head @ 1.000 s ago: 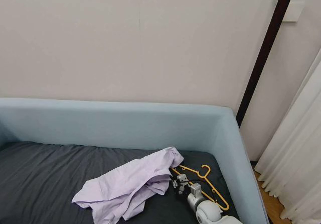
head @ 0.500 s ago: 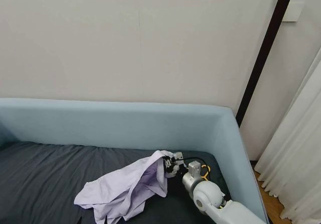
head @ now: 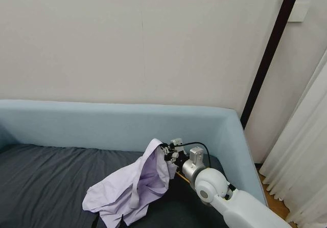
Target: Pick up the clothes from the sofa and hang them on the clothes hanger.
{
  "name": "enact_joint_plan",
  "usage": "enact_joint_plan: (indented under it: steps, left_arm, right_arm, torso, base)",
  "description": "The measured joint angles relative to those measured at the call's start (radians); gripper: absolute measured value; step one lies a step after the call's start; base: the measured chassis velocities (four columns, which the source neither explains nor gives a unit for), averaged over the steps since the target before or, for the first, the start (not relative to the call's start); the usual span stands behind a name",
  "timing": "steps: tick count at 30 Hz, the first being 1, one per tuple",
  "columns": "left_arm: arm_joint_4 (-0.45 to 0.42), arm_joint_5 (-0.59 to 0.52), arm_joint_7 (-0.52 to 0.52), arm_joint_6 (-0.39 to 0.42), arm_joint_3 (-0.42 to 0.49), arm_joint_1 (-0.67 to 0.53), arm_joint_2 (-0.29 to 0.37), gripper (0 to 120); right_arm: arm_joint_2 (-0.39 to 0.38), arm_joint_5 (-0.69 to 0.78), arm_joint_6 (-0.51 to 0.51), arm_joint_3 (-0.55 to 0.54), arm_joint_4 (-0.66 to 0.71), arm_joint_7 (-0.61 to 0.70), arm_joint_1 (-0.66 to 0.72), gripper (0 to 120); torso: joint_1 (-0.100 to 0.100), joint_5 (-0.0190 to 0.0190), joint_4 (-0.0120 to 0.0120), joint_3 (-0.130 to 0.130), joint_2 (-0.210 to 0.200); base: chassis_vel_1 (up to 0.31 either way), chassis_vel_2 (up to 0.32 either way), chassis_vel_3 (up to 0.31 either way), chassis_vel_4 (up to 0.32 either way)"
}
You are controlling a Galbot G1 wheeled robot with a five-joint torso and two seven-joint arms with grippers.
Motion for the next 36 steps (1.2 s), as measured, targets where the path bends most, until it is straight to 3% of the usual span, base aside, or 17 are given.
enact_joint_plan:
  steps: [19,36]
  left_arm:
    - [0.072,-0.041,-0.111,0.208,0.229,-0.215,0.111,99]
    - [0.113,-0.037,-0.138,0.219,0.256,-0.235,0.087,99]
  right_arm:
    - [0.005,0.095,-0.033,0.008,0.087,0.065,-0.005,0]
    - [0.004,0.083,-0.038,-0.003,0.11,0.073,-0.012,0]
  torso:
    - [0.0,-0.0002,0.0,0.0,0.0]
    - [0.0,-0.0001,0.0001,0.0,0.0]
  base:
    - [0.0,0.0,0.0,0.0]
    - [0.0,0.0,0.0,0.0]
